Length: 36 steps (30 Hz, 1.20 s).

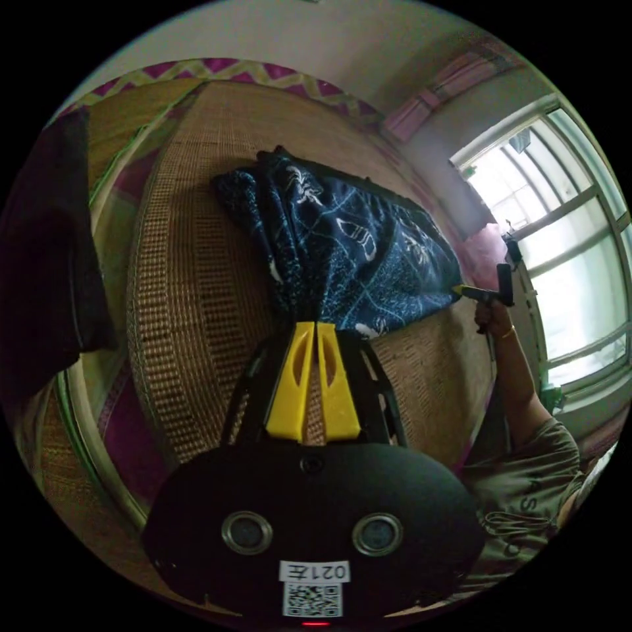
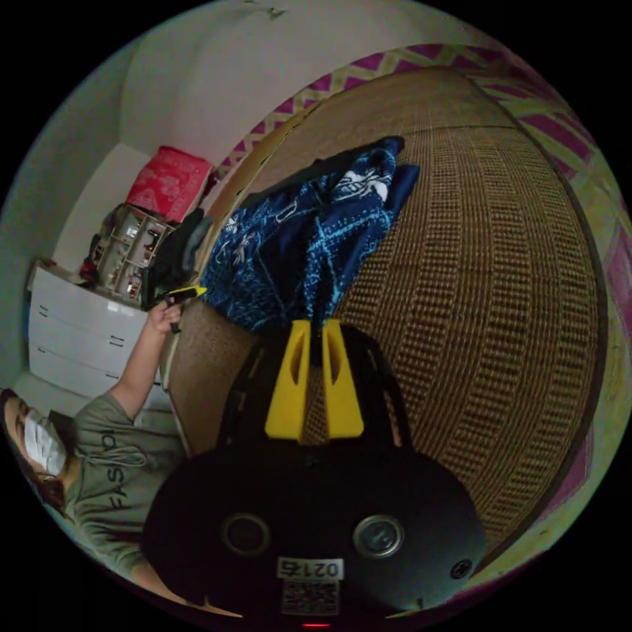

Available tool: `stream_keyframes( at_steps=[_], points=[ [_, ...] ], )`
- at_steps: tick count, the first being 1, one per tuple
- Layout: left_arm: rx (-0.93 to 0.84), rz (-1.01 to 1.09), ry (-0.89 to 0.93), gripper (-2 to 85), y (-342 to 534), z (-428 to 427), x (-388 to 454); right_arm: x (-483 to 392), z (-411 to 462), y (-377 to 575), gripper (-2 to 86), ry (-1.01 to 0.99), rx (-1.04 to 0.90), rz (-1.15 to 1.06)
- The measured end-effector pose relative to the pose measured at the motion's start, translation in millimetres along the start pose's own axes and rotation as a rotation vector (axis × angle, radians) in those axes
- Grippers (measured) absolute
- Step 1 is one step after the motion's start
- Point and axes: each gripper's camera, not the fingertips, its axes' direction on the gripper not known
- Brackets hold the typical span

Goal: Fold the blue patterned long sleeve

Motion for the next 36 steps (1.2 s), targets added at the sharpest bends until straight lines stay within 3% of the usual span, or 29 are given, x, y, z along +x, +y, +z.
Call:
stream_keyframes(
  at_steps=[4, 12, 15, 17, 22, 25, 30, 32, 36],
  points=[
    [-0.075, 0.034, 0.024, -0.9, 47.9, -9.2, 10.4, -14.3, -1.5, 35.6, 1.2, -0.104, -0.001, 0.003],
    [-0.244, 0.175, -0.157, -0.8, 205.1, -30.0, 42.7, -134.0, 74.1, 182.1, 1.5, -0.292, -0.348, -0.22],
    [-0.152, 0.148, -0.226, -0.3, 258.3, -41.6, 44.6, -182.5, 125.0, 230.7, 2.8, -0.424, -0.447, -0.278],
    [-0.02, 0.098, -0.22, 1.9, 302.1, -57.3, 51.1, -207.4, 135.4, 248.5, 5.0, -0.344, -0.437, -0.362],
    [0.17, 0.103, -0.138, 7.5, 396.5, -77.4, 111.3, -181.5, 54.5, 245.1, 8.3, -0.163, -0.044, -0.333],
    [0.17, 0.126, -0.097, 9.1, 444.4, -56.1, 165.3, -161.6, 39.9, 224.5, 9.4, 0.03, 0.037, -0.317],
    [0.148, 0.065, 0.066, 10.5, 503.6, -13.8, 225.8, -127.7, 75.1, 152.3, 10.7, 0.119, -0.025, -0.308],
    [0.129, 0.011, 0.22, 11.6, 529.2, 3.7, 237.1, -103.3, 96.5, 112.6, 11.1, 0.107, -0.079, -0.267],
    [0.082, -0.017, 0.318, 12.5, 559.0, 22.9, 249.5, -75.7, 124.7, 68.9, 11.1, 0.022, -0.188, -0.244]
  ],
)
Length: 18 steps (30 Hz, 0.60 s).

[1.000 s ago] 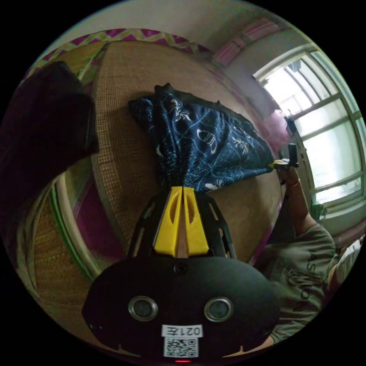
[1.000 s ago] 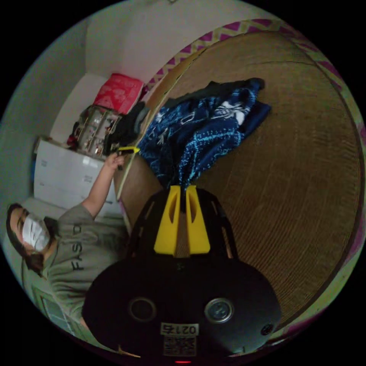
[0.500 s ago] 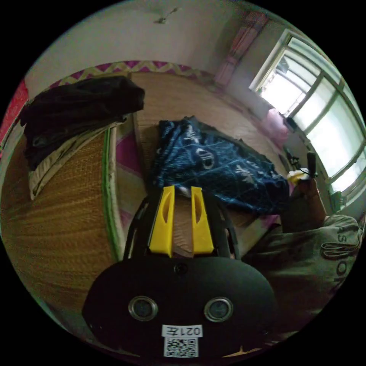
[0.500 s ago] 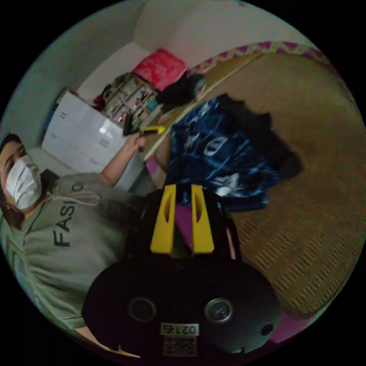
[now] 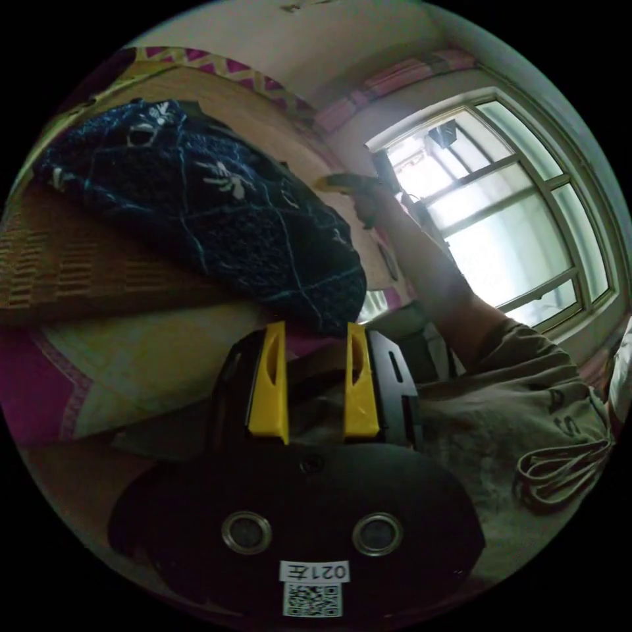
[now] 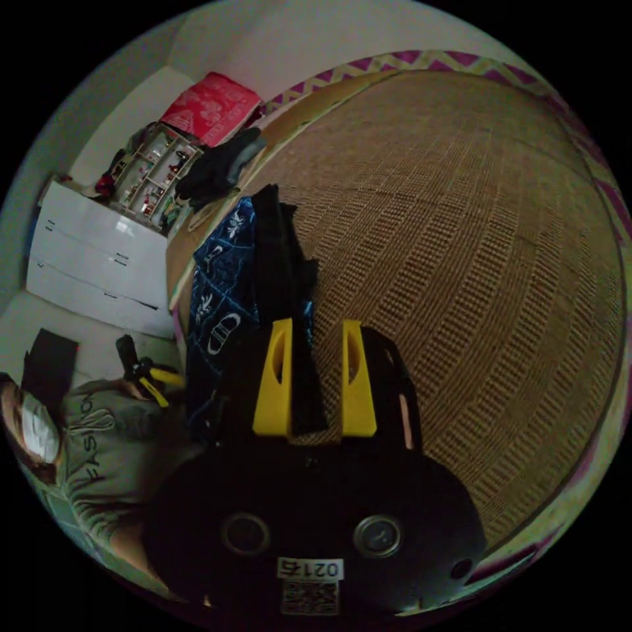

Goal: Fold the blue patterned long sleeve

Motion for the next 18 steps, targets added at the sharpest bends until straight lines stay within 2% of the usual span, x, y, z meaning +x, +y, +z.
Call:
stream_keyframes(
  at_steps=[2, 7, 18],
  points=[
    [-0.009, 0.004, 0.003, 12.2, 13.4, 7.9, 5.1, 10.7, 19.9, -20.5, 11.0, -0.054, -0.094, -0.018],
    [-0.016, -0.02, 0.039, 12.3, 28.2, 7.2, 12.0, 21.1, 44.8, -43.2, 10.7, -0.196, -0.161, -0.044],
    [-0.054, -0.159, 0.164, 7.5, 55.5, -17.1, 1.4, 47.2, 69.0, -52.4, 3.9, -0.265, -0.193, -0.026]
  ],
)
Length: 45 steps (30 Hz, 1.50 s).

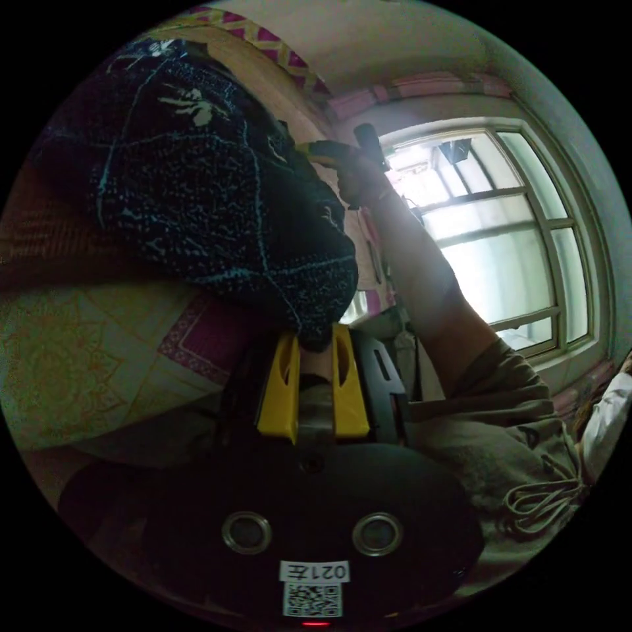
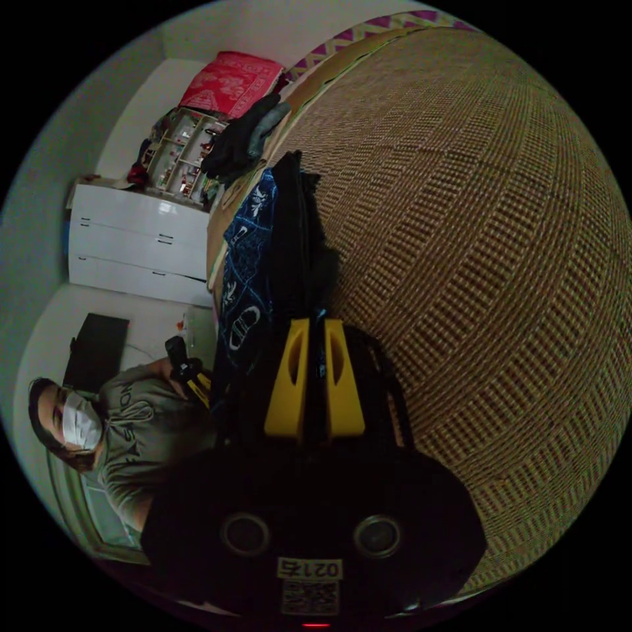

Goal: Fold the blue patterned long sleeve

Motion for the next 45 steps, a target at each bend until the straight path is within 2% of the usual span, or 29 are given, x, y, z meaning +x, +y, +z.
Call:
stream_keyframes(
  at_steps=[3, 11, 16, 20, 25, 30, 33, 35, 39, 41, 45],
  points=[
    [-0.065, -0.073, 0.119, 7.9, 12.2, -13.8, -12.8, 3.4, 1.9, 0.6, 4.0, -0.004, 0.011, 0.003],
    [-0.013, -0.127, 0.169, 7.7, 26.0, -62.3, -12.0, 13.7, 12.2, 3.1, 5.3, -0.029, 0.036, 0.025],
    [-0.006, -0.17, 0.239, 1.1, 35.3, -85.4, -19.8, 17.1, 23.0, 5.3, 0.5, -0.02, 0.049, 0.046],
    [0.031, -0.073, 0.285, -0.3, 37.1, -130.1, -10.2, 15.7, 20.0, 10.6, -0.5, -0.062, 0.1, 0.056],
    [0.083, 0.023, 0.334, -0.5, 26.2, -197.4, 4.9, -16.8, 11.6, -4.5, -0.5, -0.061, 0.073, 0.025],
    [0.225, 0.019, 0.371, -0.4, 2.9, -294.4, -1.3, -73.2, 18.6, -66.4, 0.2, -0.013, 0.001, -0.039],
    [0.395, -0.058, 0.363, 0.0, -12.2, -360.9, -28.7, -93.2, 48.8, -129.0, 1.1, 0.041, -0.045, -0.033],
    [0.541, -0.161, 0.307, 1.1, -21.4, -399.1, -65.2, -93.9, 83.3, -178.2, 3.2, 0.083, -0.056, -0.005],
    [0.653, -0.402, 0.285, 3.0, -16.2, -413.0, -130.9, -72.5, 135.1, -219.5, 6.6, 0.148, -0.022, 0.101],
    [0.687, -0.353, 0.332, 3.2, 3.0, -412.5, -128.5, -58.1, 147.7, -213.2, 7.6, 0.184, 0.025, 0.143],
    [0.694, -0.206, 0.189, 1.0, 23.8, -416.9, -89.6, -77.9, 143.5, -169.7, 7.2, 0.194, 0.129, 0.023]
  ],
)
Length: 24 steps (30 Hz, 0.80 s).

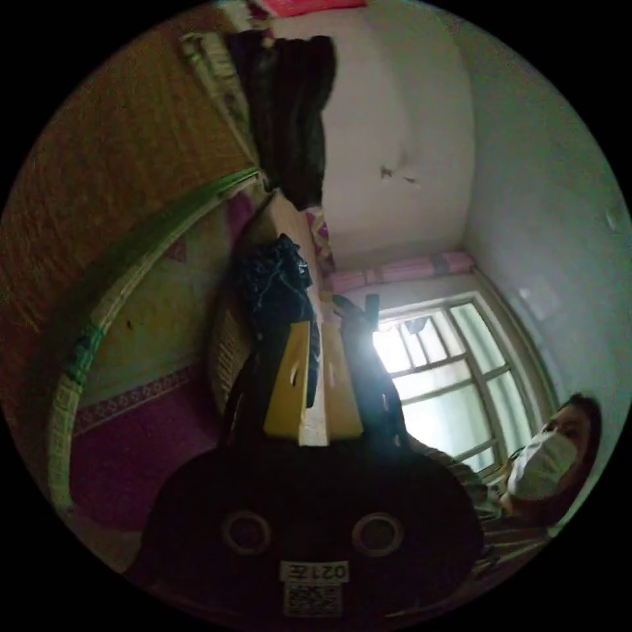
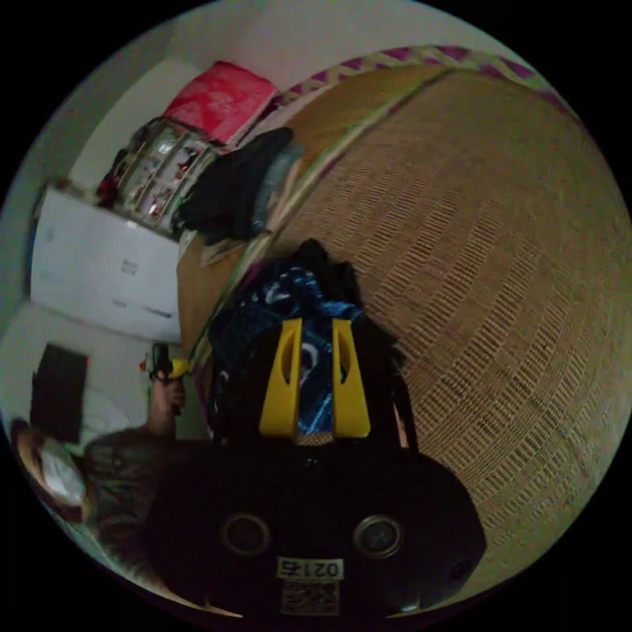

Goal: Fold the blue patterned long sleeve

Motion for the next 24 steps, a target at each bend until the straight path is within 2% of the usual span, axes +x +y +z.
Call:
stream_keyframes(
  at_steps=[2, 6, 9, 11, 16, 18, 20, 22, 24],
  points=[
    [-0.062, 0.171, -0.095, 0.6, 3.0, 18.0, 30.8, -46.3, 8.8, 34.5, 6.6, -0.005, 0.005, -0.204],
    [-0.119, 0.428, -0.264, 3.5, 7.8, 69.8, 69.9, -116.5, 55.8, 85.7, 6.1, 0.056, -0.034, -0.427],
    [-0.214, 0.547, -0.508, 3.0, 20.6, 121.0, 72.7, -142.2, 116.1, 126.9, 5.8, 0.318, -0.036, -0.506],
    [-0.254, 0.605, -0.628, 0.4, 41.4, 147.7, 67.9, -147.0, 137.1, 156.9, 5.6, 0.458, 0.09, -0.562],
    [-0.06, 0.854, -0.887, 2.0, 106.9, 168.2, 91.6, -138.8, 136.2, 163.2, 5.5, 0.466, 0.114, -0.494],
    [-0.037, 0.827, -0.873, 3.6, 118.7, 172.0, 92.1, -133.5, 133.2, 162.7, 5.6, 0.458, 0.12, -0.465],
    [-0.136, 0.706, -0.766, 1.5, 123.1, 174.6, 86.5, -126.4, 124.9, 160.6, 5.7, 0.441, 0.135, -0.409],
    [-0.09, 0.722, -0.77, -0.1, 137.2, 168.4, 90.6, -119.8, 108.7, 163.7, 6.6, 0.42, 0.175, -0.356],
    [-0.048, 0.761, -0.801, -0.6, 153.1, 160.7, 97.0, -107.9, 74.8, 174.8, 8.1, 0.37, 0.292, -0.244]
  ],
)
